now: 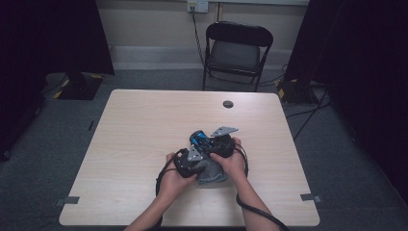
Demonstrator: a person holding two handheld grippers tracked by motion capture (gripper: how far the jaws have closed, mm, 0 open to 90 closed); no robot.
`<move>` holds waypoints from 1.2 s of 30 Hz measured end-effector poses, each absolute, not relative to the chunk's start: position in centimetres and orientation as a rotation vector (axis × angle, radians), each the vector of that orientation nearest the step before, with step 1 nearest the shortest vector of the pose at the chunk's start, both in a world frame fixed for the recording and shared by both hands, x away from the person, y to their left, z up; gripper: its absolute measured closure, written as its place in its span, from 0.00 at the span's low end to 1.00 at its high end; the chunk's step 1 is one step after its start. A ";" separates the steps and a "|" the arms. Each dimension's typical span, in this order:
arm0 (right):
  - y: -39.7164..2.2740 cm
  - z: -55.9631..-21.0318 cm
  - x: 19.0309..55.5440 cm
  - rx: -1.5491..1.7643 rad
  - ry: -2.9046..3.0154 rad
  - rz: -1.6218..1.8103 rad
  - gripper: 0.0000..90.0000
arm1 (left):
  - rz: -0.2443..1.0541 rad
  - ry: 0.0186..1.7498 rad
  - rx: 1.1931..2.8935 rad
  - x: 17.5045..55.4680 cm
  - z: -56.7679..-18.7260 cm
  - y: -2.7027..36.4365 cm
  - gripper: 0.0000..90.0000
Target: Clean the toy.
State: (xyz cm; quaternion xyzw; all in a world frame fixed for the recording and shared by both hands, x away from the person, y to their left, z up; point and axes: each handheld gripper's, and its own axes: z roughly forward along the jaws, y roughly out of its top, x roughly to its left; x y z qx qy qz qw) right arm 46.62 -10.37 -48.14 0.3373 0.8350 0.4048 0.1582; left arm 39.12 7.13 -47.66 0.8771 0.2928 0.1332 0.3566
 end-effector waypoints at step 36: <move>-10.4 -48.3 46.4 0.968 2.371 1.168 0.51 | 0.442 0.947 2.236 42.5 -47.4 10.8 0.79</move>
